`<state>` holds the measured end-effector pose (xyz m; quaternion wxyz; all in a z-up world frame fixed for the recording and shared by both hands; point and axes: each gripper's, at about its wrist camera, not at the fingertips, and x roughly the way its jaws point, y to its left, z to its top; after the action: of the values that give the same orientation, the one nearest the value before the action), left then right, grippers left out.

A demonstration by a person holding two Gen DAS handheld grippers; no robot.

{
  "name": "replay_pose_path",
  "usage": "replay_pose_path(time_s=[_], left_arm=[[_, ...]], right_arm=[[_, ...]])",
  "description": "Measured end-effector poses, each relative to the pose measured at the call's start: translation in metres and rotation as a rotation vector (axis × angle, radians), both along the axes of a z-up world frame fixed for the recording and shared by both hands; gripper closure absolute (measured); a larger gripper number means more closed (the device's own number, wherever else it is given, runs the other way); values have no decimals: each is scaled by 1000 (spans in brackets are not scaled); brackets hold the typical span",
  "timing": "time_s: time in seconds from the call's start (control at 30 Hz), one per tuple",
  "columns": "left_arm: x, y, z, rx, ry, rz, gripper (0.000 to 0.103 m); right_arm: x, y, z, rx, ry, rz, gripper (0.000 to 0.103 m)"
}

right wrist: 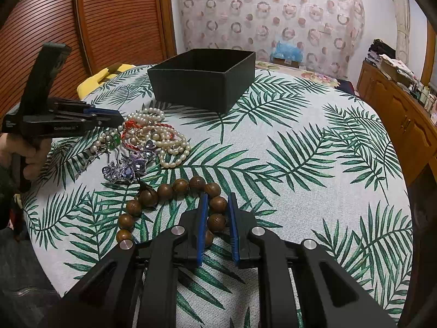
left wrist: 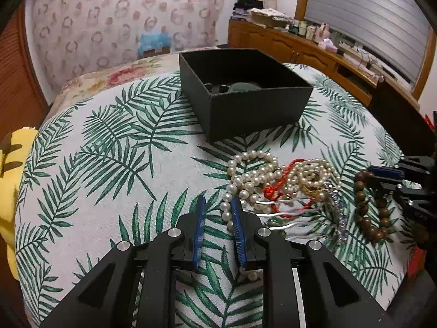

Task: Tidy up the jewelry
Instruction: 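Grasp a pearl necklace with the left tool while the right tool grasps the wooden bead bracelet, then drop the pearl necklace into the box with the left tool while the right drops the bracelet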

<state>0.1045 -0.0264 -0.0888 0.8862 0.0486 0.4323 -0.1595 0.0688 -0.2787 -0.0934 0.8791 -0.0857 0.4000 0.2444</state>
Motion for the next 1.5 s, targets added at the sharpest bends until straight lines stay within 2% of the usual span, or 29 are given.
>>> replay_pose_path(time_s=[0.17,0.2,0.3,0.43,0.73,0.93,1.2,1.5], left_arm=[[7,-7,0,49,-23,-6,87],[8,-7,0,39,-20,-16,96],[7,-4,3,19,-36,-3,96],[0,3,22,-23,-93,23,96],[-15,4,82,-68,-236,18,96],[-16,4,111,-73,-301,21,96],[-9,2,135,-73,-350,17,96],[-4,-6,164,-69,-402,5,96]], right_arm=[[0,0,0,0,0,-1,86],[0,0,0,-1,-1,-1,86],[0,0,0,-11,-9,-12,87],[-1,3,2,-27,-17,-12,88],[4,9,41,-4,-105,10,88],[12,14,69,16,-163,16,88],[28,28,101,18,-236,39,88],[46,41,119,24,-274,57,88]])
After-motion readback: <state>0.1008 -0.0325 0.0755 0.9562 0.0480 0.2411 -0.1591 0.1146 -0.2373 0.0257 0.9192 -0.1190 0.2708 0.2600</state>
